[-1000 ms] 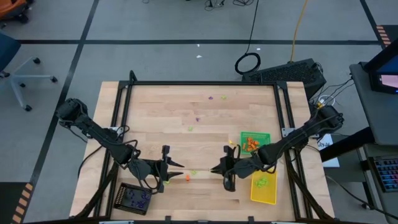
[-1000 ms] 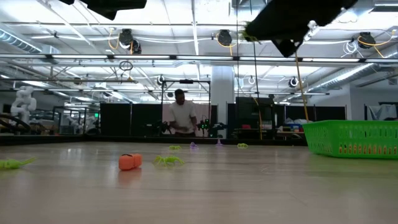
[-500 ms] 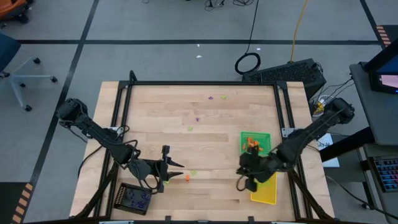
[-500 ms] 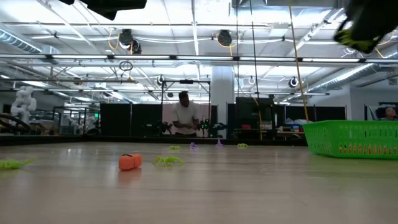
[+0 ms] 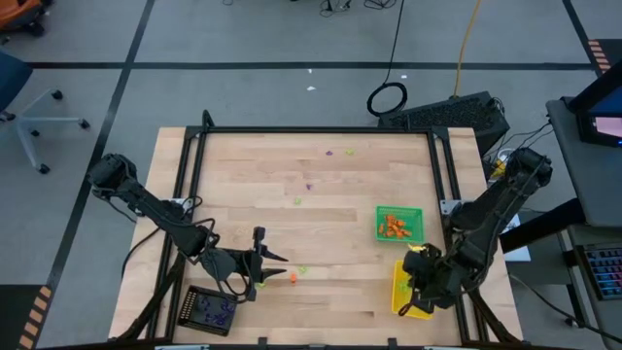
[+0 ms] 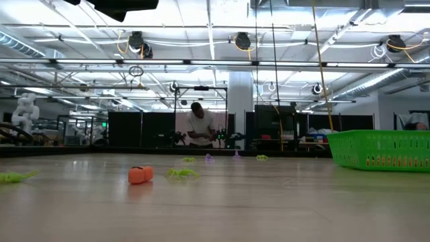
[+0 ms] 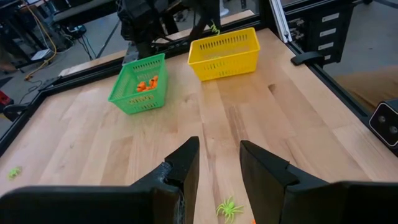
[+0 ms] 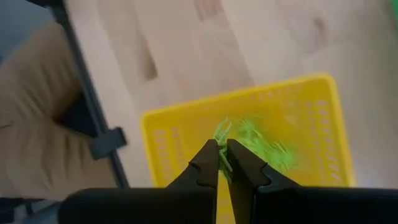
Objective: Sort Halloween decoration
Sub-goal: Put the green spider toy into the yellow bin, then put the purple witch hat toy into the black bin
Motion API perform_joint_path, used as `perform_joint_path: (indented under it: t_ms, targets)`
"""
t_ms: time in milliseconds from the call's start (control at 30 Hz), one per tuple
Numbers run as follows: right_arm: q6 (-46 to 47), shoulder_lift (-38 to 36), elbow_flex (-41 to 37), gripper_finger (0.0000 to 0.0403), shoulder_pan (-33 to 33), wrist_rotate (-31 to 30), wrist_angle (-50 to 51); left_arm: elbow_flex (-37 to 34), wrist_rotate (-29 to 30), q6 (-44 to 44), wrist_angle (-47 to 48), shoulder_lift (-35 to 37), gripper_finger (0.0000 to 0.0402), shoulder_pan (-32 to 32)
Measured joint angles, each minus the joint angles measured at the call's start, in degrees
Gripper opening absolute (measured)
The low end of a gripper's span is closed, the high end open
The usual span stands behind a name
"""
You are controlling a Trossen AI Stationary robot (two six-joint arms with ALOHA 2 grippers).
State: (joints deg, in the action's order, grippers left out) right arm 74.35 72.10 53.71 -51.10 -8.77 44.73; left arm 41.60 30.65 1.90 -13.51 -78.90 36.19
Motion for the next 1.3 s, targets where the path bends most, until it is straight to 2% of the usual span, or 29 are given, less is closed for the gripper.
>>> perform_joint_path:
  t_ms: [233,567,767,1067,1300]
  targets:
    - [4.4,1.8,0.0,0.0004,-2.2,-1.7,3.7,0.0,0.0,-0.1,-0.1,0.0,0.0118,-1.0]
    - [4.7,9.5,0.0,0.0009,-2.3,1.8,3.2,0.0,-0.4,-0.1,-0.2,0.0,0.0118,-1.0]
    - [4.6,12.1,0.0,0.0047,-2.3,1.6,3.2,0.0,-0.4,-0.2,-0.2,0.0,0.0118,-1.0]
    - [6.6,10.9,0.0,0.0118,-2.3,3.1,3.6,0.0,-0.4,-0.2,-0.2,0.0,0.0118,-1.0]
    - [7.5,8.2,0.0,0.0136,-2.3,3.0,3.6,0.0,-0.4,-0.2,-0.2,0.0,0.0118,-1.0]
